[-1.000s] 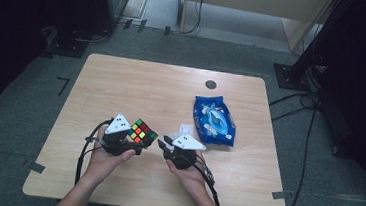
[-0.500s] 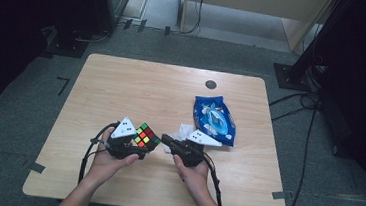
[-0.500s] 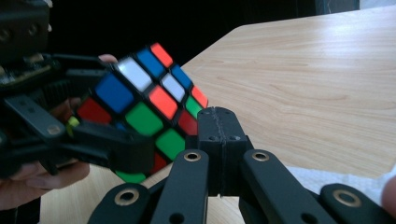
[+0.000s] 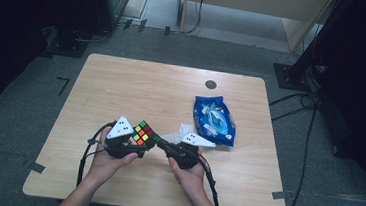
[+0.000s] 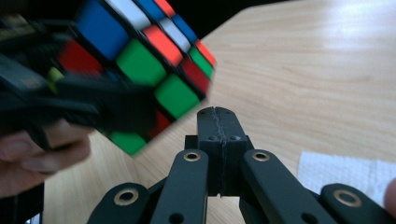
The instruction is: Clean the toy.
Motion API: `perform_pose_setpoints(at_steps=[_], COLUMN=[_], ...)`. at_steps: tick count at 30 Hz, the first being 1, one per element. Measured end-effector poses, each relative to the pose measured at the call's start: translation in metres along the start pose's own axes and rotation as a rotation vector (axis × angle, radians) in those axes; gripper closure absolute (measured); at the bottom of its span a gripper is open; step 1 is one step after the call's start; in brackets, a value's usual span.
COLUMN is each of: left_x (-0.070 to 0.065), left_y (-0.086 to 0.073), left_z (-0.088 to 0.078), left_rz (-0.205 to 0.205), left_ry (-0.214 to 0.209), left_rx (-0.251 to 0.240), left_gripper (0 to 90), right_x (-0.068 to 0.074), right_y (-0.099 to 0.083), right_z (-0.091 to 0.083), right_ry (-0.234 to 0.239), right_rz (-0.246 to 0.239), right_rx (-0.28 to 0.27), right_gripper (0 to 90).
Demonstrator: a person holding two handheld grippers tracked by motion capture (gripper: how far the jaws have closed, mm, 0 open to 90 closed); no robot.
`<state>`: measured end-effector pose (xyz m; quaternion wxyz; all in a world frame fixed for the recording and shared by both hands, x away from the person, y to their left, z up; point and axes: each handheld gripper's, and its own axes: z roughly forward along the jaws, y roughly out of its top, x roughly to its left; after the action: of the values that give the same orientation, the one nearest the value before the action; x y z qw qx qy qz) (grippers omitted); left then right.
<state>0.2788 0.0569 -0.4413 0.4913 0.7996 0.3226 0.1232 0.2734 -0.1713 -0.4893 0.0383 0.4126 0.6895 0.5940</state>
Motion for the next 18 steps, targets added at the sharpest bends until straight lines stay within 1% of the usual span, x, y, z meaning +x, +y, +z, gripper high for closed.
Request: perform_pose_setpoints(at_steps=[2,4,6,8,10,17,18], left_x=[-0.001,-0.001,-0.001,-0.001,0.000,-0.002,-0.003], left_y=[0.000,0.000,0.000,-0.001,-0.001,-0.003,-0.003], left_z=[0.000,0.001,0.001,0.002,0.003,0.005,0.006], left_rz=[-0.001,0.004,0.006,0.006,0.002,0.024,0.033], left_ry=[-0.018,-0.025,-0.030,-0.029,-0.037,-0.049,-0.044], left_rx=[-0.001,0.003,0.008,0.016,0.019,0.039,0.046], left_gripper=[33.6,33.7,33.6,33.6,33.6,33.6,33.6], right_x=[0.000,-0.002,-0.003,-0.002,-0.001,0.002,0.002], right_y=[0.002,0.002,0.003,0.004,0.006,0.009,0.010], right_z=[-0.002,-0.004,-0.006,-0.008,-0.009,-0.015,-0.016], right_ry=[-0.011,-0.004,-0.003,0.003,0.003,-0.005,-0.002], right_rz=[-0.001,0.010,0.006,-0.007,-0.018,-0.081,-0.085], right_rx=[-0.010,-0.021,-0.031,-0.040,-0.045,-0.065,-0.068], right_gripper=[90.0,90.0,90.0,90.0,90.0,90.0,90.0])
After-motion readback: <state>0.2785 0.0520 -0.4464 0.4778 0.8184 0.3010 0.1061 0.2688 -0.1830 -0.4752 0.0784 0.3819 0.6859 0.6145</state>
